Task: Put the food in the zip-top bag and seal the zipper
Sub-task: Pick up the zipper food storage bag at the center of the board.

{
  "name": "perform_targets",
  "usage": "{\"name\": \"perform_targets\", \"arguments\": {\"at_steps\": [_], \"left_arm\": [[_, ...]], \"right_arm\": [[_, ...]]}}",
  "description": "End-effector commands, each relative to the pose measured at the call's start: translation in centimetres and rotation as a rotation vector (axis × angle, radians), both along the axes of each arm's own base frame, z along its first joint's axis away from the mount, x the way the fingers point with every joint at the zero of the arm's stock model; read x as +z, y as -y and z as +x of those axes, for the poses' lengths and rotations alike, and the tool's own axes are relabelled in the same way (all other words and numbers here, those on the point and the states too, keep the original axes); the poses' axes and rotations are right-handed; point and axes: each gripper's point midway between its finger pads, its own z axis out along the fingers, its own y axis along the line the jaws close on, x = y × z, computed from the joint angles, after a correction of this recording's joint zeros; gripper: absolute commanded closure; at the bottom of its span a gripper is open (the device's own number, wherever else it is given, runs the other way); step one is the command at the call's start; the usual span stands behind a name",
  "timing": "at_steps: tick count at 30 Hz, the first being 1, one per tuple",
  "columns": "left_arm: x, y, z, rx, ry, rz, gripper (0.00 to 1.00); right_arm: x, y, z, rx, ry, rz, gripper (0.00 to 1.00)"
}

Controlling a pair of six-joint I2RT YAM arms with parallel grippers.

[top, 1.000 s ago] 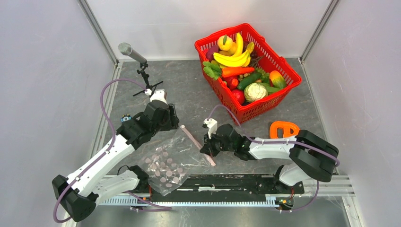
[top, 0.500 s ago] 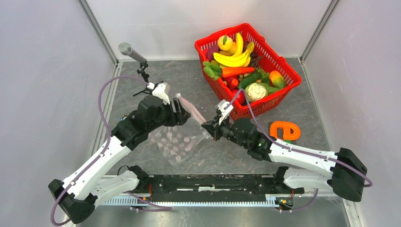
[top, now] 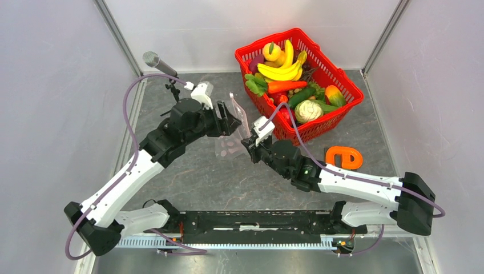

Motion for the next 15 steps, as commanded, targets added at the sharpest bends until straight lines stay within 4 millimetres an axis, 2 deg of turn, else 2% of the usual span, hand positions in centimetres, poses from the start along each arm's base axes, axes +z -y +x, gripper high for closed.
{"name": "perform_targets", "arguments": {"at_steps": [1, 5, 9, 15], "left_arm": [[-1.5, 0.8, 0.2, -0.001, -0.005, 0.043, 0.28], [-2.9, 1.1, 0.2, 0.011, -0.009, 0.106, 0.33], [-4.3, 0.4, 0.4, 0.056, -0.020, 0.168, 0.39], [-5.7, 1.0, 0.7, 0.052, -0.029, 0.214, 0.42]], "right_arm": [[0.0, -0.1, 0.4, -0.037, 0.012, 0.010, 1.00], [-0.3, -0.3, 0.3, -0.034, 0.002, 0.018, 1.00], [-0.1, -0.4, 0.2, -0.030, 0.001, 0.036, 1.00], [0.0, -1.0, -0.5, 0.021, -0.004, 0.063, 1.00]]}}
